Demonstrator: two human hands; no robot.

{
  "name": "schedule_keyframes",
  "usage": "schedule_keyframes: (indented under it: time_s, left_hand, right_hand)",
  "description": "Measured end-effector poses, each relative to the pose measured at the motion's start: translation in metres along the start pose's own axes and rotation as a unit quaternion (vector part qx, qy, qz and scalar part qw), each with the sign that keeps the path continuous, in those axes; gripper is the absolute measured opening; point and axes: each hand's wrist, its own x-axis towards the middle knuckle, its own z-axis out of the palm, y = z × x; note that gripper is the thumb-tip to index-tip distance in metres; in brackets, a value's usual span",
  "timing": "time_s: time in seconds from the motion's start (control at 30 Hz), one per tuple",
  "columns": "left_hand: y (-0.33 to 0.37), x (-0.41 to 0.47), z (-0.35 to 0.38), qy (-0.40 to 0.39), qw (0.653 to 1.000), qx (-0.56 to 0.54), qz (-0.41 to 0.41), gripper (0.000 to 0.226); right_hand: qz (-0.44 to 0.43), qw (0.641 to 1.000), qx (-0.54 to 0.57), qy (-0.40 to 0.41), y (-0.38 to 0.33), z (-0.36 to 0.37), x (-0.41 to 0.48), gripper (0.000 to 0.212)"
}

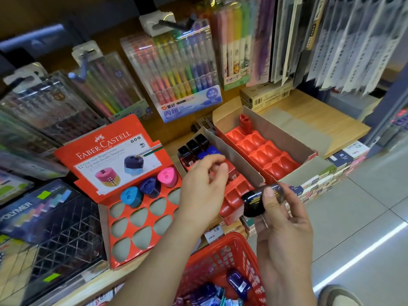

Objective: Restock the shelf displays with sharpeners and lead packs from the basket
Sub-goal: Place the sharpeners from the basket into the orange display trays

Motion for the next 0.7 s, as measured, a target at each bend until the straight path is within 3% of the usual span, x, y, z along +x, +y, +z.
schedule_keyframes:
  time_s: [0.13,0.27,0.47,0.7]
  left_hand:
    - [0.018,-0.043,-0.004,-0.130,0.961,-0.210,-0.126,0.037]
    - [0.013,-0.063,-0.004,-0.076,0.936,-0.311,-0.146,0.036]
    - [0.010,-0.068,-0.017,-0.050,0.925,-0.346,-0.153,0.020]
    - [0.006,-0.064,-0.030,0.003,0.924,-0.352,-0.146,0.043]
  right_hand:
    - [-0.007,0.999,0.002,-0.035,0.001,-0.002,0.001,0.028]
    - [0.019,0.994,-0.025,-0.102,0.002,-0.006,0.001,0.035]
    - [0.029,0.984,-0.069,-0.160,0.004,-0.010,0.000,0.048]
    - [-0.012,0.980,-0.149,-0.131,0.011,0.000,-0.004,0.036]
